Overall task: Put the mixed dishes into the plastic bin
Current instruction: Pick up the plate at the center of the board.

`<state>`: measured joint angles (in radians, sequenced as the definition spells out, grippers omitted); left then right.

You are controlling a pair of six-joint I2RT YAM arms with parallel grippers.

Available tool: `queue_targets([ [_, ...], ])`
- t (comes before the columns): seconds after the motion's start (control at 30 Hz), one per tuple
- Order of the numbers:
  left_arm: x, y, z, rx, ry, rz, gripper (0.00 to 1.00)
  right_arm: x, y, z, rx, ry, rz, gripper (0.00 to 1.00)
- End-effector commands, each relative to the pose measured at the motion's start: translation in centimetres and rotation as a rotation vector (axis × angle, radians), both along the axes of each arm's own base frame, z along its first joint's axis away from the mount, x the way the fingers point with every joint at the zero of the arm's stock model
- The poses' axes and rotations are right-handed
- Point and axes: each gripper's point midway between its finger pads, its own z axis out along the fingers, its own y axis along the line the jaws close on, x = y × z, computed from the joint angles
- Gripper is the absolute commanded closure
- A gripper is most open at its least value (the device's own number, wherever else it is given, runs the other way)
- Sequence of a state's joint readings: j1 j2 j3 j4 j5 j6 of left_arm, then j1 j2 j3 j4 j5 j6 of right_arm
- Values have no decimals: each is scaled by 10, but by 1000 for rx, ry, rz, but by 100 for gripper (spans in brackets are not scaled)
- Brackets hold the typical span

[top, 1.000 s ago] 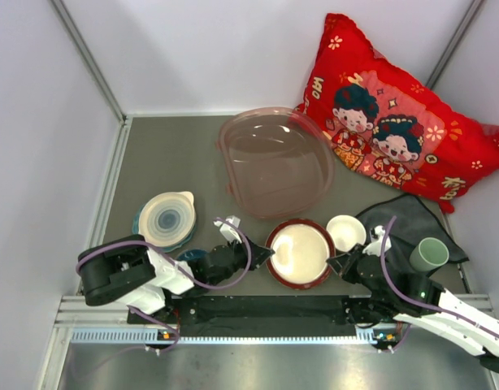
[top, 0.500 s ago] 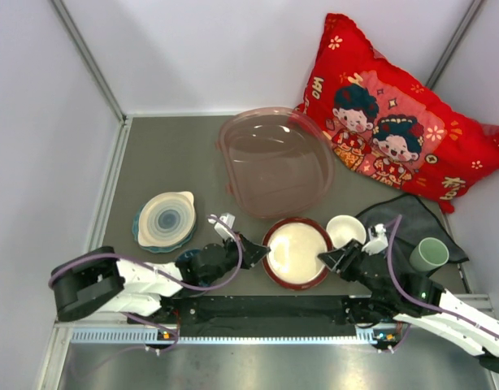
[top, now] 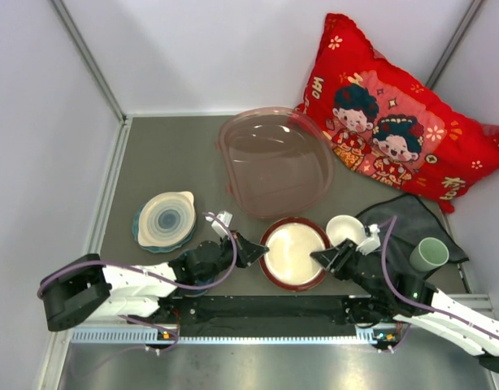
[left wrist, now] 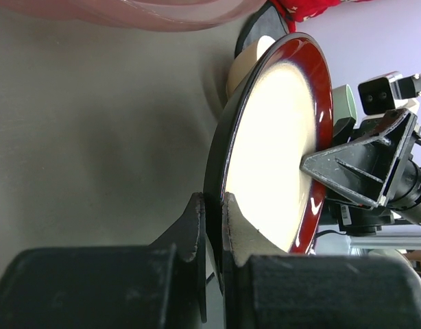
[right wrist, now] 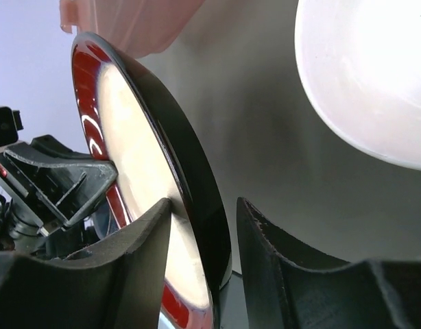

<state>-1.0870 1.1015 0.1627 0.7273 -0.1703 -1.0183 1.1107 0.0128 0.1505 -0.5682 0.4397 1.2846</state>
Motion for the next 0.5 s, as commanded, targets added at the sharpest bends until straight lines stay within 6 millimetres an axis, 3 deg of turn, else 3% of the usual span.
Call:
queue_targets([
  [0.0, 0, -14, 87, -308, -90, -31, 100, -1, 11, 31, 145, -80, 34, 58],
  [0.1, 0, -15, 87, -316, -83, -35, 100, -1, 15, 31, 158, -87, 46, 60],
  [0.13, 0, -14, 87, -316, -84, -32, 100, -1, 16, 31, 163, -92, 48, 65],
  [0.17, 0, -14, 87, -318, -84, -34, 100, -1, 17, 31, 165, -92, 51, 80],
  [0.27, 0, -14, 86, -309, -83, -32, 100, -1, 17, 32, 167, -93, 54, 100],
  [0.37, 1, -14, 84, -299, -85, -32, 99, -2, 13, 35, 152, -98, 50, 100],
  [0.47, 2, -13, 82, -282, -88, -26, 89, -1, 8, 43, 147, -108, 38, 100],
])
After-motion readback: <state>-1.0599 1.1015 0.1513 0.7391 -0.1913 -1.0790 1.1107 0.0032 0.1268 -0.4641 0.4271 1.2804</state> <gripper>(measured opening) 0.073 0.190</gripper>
